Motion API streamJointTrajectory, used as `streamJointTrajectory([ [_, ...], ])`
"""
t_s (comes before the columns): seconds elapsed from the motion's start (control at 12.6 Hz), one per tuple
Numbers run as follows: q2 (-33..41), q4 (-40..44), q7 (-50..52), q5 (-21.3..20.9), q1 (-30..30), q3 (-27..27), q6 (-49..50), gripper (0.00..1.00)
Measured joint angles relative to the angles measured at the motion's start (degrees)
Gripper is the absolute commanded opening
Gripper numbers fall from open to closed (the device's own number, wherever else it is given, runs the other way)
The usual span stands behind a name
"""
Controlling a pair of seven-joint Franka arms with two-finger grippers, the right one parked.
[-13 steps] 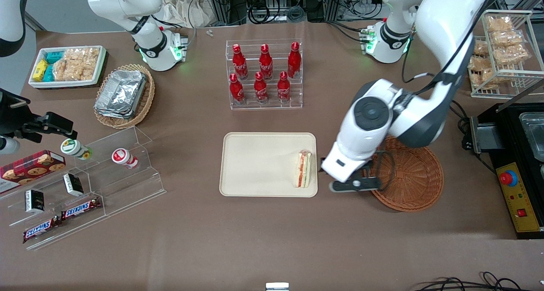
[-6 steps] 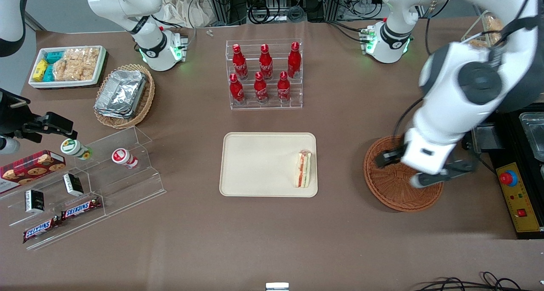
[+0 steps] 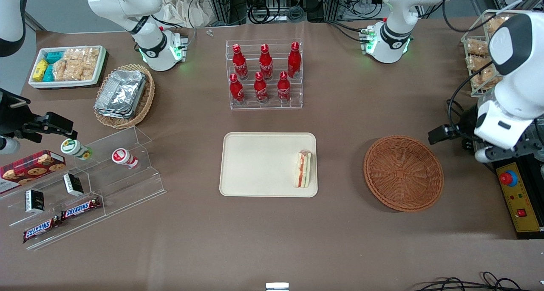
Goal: Place sandwich from basket to tray
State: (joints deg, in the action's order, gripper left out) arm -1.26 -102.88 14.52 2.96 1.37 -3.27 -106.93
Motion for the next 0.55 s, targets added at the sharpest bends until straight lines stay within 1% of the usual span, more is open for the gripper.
streamJointTrajectory([
  [0.16, 2.9, -3.9, -1.4, -1.0, 1.0, -0.1, -0.1, 1.00],
  [0.24, 3.1, -4.0, -2.8, -2.0, 1.3, -0.2, 0.6, 1.00],
  [0.4, 2.1, -1.3, -5.5, -2.6, 1.3, -0.1, 5.2, 1.00],
  [0.55, -0.3, 3.3, -6.3, -2.8, 1.3, -0.1, 9.2, 1.00],
])
